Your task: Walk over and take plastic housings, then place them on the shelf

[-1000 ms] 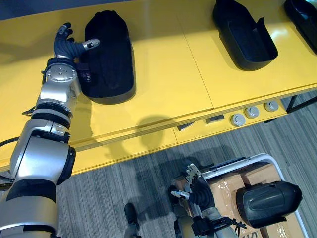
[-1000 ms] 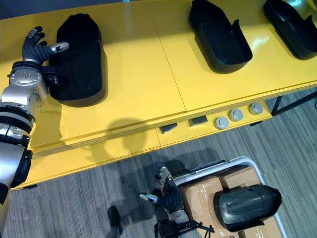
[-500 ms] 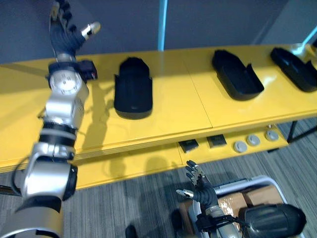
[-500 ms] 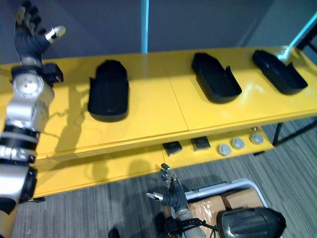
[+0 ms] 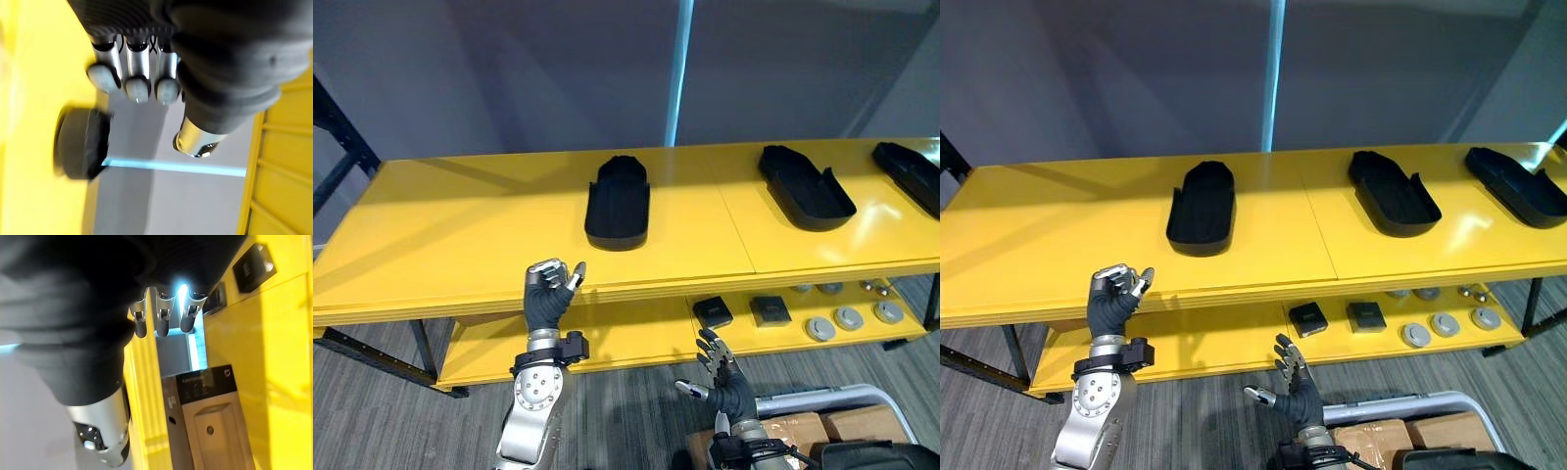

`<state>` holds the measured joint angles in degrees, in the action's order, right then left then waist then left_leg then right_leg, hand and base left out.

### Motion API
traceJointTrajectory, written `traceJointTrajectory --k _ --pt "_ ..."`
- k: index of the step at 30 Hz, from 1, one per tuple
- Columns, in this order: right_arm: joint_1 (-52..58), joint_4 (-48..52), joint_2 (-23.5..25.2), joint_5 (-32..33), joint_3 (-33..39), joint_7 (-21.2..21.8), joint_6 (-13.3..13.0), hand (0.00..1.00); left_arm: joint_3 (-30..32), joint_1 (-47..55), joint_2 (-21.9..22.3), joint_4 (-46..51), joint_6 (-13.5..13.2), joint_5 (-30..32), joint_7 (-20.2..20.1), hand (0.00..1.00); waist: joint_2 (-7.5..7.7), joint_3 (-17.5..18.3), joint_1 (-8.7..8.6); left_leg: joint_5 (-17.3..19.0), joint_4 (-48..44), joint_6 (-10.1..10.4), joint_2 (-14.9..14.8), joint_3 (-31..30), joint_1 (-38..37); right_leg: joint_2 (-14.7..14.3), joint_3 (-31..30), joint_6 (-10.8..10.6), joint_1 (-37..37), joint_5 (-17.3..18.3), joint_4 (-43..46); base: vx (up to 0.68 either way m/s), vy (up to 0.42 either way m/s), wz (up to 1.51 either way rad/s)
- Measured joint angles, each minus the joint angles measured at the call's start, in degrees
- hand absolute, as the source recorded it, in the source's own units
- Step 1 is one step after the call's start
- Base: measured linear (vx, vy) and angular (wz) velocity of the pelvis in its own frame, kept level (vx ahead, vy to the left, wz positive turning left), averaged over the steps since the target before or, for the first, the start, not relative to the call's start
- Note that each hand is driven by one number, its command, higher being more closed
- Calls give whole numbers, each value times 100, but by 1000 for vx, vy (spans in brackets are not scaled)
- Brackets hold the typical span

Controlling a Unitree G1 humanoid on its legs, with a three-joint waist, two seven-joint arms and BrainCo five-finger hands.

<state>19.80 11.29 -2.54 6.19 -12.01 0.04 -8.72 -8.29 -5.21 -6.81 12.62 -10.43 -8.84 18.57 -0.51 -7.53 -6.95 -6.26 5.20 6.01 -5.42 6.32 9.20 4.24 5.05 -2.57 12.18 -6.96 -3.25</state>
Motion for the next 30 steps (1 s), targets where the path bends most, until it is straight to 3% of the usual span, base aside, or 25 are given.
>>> traceJointTrajectory --k 10,17,30 --pt "-432 -119 -60 2 -50 -174 -64 0 14 -1363 -133 -1416 -28 -224 -35 100 -40 -88 -25 -56 -24 -25 -53 153 168 -62 -103 44 245 -131 6 32 25 -7" --pt "-589 -118 -233 15 -159 -225 -106 0 0 -2621 -533 -2499 -25 -349 129 100 -54 -334 -182 -54 -24 -23 -72 314 322 -76 -316 68 467 -211 -41 7 40 -11" --pt "-571 -114 -232 22 -164 -220 -131 0 243 -3391 -1027 -3414 -74 -562 133 100 0 -621 -245 -8 -24 32 -79 606 211 -109 -626 69 485 -344 -145 7 42 -13"
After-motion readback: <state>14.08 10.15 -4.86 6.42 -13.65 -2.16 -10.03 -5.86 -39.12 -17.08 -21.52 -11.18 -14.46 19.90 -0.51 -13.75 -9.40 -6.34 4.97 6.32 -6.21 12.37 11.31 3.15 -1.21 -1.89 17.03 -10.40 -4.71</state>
